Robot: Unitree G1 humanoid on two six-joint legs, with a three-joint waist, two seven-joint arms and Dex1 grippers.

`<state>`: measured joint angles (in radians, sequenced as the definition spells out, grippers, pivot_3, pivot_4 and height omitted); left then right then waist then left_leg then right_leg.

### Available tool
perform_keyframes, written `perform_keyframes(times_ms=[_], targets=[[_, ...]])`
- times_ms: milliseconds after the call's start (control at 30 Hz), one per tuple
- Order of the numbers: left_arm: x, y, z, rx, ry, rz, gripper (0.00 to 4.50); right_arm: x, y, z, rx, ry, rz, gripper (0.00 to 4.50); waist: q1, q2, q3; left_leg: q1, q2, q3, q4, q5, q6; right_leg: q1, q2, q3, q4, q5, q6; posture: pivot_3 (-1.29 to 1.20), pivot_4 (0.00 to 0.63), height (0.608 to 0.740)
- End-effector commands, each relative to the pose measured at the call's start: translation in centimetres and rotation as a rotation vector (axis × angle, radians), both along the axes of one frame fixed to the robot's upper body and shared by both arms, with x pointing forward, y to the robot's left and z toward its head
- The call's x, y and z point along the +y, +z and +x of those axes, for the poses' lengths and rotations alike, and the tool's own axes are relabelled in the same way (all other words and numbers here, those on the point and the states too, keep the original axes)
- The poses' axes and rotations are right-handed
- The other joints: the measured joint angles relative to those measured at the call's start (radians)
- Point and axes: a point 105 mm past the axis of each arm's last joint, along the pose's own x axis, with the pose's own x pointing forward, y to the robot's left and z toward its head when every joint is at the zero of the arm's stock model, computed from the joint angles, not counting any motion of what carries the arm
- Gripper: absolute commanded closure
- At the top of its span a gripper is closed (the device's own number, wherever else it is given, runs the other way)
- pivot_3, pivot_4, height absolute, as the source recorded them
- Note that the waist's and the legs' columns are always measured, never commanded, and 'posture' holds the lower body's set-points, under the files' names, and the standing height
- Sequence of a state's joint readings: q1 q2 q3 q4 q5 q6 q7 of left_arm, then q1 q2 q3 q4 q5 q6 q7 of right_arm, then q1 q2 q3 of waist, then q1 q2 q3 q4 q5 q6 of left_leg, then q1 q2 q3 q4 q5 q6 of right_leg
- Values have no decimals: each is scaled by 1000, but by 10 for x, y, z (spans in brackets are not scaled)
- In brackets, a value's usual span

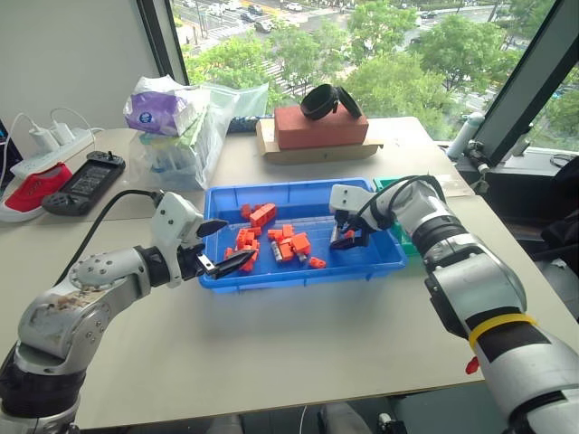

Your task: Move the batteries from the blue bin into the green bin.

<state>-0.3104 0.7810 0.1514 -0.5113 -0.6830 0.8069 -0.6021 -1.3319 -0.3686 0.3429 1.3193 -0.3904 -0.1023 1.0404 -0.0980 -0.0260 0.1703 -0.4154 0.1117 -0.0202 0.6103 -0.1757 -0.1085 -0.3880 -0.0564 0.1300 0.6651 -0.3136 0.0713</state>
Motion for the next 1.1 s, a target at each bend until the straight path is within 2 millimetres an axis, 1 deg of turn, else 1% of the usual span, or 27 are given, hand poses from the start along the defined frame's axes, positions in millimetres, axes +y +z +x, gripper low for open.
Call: perform_keyframes(times_ms=[33,100,200,267,300,333,467,533,633,700,767,833,933,967,1000,1067,1100], targets=[[0,5,-3,-38,2,33,0,-6,0,2,-2,-36,-17,26,0,0,0,0,0,0,0,0,0,0,0,0,0,0,0,0,150,740],[0,4,-4,-35,0,36,0,-10,-3,2,11,-62,-23,26,0,0,0,0,0,-1,0,0,0,0,0,-1,0,0,0,0,150,740],[0,5,-4,-36,0,32,0,-11,-4,2,28,-80,-16,736,0,0,0,0,0,-2,0,0,0,1,0,-2,0,0,0,0,150,740],[2,4,-4,-37,9,32,0,-11,-4,2,34,-86,-13,1389,1,0,0,0,0,-2,0,1,0,1,0,-2,0,0,0,0,150,740],[2,4,-4,-36,11,32,0,-11,-5,2,42,-93,-16,1795,1,0,0,0,0,-2,0,1,0,1,0,-2,0,0,0,0,150,740],[2,4,-4,-35,11,33,0,-12,-6,1,48,-97,-19,1906,1,0,0,0,0,-2,0,1,0,1,0,-3,0,0,0,0,150,740],[-1,2,-5,-33,5,30,0,-12,-8,1,49,-88,-34,1906,1,0,0,0,0,-3,0,1,0,2,0,-3,0,0,0,0,150,740],[0,2,-4,-33,8,29,0,-8,0,2,29,-80,-8,1906,1,0,0,0,0,-3,0,1,0,2,0,-3,0,0,0,0,150,740],[0,1,-5,-32,13,29,0,-1,18,4,4,-51,55,1906,0,0,0,0,0,-3,0,1,0,2,0,-3,0,0,0,0,150,740],[0,1,-5,-31,12,26,0,4,43,2,-14,-7,123,1906,0,0,0,0,0,-3,0,1,0,1,0,-3,0,0,0,0,150,740],[0,3,-5,-36,9,18,0,4,65,0,-23,20,182,1906,1,2,1,-1,0,-3,0,1,0,1,0,-3,0,0,0,0,150,740],[-3,9,-4,-54,0,12,0,-8,83,-2,-36,13,227,1906,2,3,3,-1,-1,-3,0,1,0,1,0,-3,0,0,0,0,150,740],[-11,24,-3,-87,-25,-38,0,-42,113,2,-131,-95,287,1906,19,3,3,-2,-1,-4,0,1,0,1,0,-5,-1,0,0,0,150,740],[-13,26,-3,-92,-31,-46,0,-50,118,3,-151,-123,295,1906,26,3,3,-3,-1,-4,0,1,0,1,-1,-5,-1,0,0,0,150,740],[-15,29,-3,-96,-43,-54,0,-63,122,3,-176,-162,284,1906,28,3,3,-3,-1,-4,0,1,0,1,-1,-5,-2,0,0,0,150,740],[-19,32,-3,-101,-67,-63,0,-95,128,1,-232,-246,201,1906,29,3,3,-3,-1,-4,-1,1,0,1,-1,-5,-2,0,0,0,150,740],[-20,33,-3,-102,-73,-66,0,-104,130,1,-249,-269,174,1906,30,3,3,-4,-1,-4,0,1,0,0,-1,-5,-2,0,0,0,150,740]])
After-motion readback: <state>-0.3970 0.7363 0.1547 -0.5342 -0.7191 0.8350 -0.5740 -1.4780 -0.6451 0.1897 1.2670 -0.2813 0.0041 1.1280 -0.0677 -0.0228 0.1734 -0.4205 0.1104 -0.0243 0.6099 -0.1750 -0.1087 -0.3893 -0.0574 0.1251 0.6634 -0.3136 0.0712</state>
